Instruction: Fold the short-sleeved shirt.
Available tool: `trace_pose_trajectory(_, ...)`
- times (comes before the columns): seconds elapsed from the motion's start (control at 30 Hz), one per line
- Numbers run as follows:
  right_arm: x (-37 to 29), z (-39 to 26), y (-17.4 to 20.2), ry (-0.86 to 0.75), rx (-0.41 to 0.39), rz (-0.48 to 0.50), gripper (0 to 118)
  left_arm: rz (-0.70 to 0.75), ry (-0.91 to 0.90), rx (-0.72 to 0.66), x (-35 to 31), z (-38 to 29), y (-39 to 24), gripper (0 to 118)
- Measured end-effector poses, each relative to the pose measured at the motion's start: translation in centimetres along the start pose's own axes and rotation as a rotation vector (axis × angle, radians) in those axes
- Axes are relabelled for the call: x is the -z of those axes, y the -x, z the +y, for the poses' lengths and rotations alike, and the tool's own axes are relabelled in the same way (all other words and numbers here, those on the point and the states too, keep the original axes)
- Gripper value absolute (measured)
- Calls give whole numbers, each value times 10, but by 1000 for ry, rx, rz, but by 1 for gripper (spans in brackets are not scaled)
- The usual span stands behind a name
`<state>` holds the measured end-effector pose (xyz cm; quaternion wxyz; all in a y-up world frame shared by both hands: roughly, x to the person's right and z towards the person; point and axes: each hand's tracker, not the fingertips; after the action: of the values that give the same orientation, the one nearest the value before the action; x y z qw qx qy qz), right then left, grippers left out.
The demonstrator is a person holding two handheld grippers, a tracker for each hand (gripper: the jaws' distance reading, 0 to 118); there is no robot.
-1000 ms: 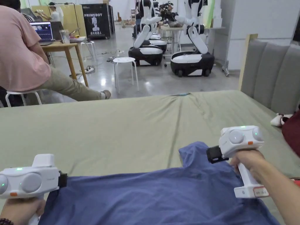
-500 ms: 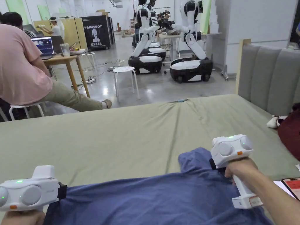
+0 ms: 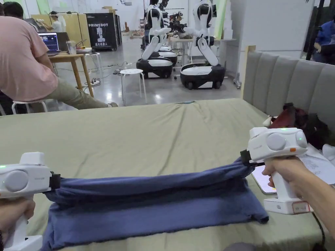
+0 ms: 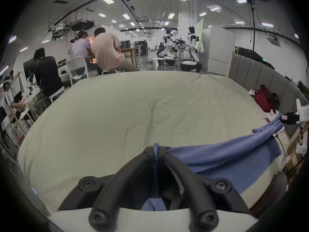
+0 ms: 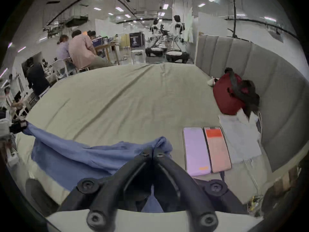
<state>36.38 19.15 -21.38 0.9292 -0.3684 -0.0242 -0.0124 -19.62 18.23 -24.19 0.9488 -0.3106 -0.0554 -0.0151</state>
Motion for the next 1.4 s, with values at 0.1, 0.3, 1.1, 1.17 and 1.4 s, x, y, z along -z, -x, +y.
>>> trace_pose_trajectory(0.1,-20,-35,13,14,-67,8,0,0,21,-10,-11,-36,1,3)
trace_pose_trajectory(0.3,31,-85,19,206,-134,-24,0,18,180,-18,11,-91,-6,3)
trace_pose_trajectory(1.1,-5,-63,19,1,-108,-61,0,-41,36,-64,-20,-66,-13,0)
trace_pose_trajectory(1.17,-11,-65,24,-6,-94,-28,0,-106,39,-86,-24,-66,-11,0)
trace_pose_trajectory(1.4,-8,-70,38,-12,-113,10,0,-460,128,-393,-6,-80,46,109)
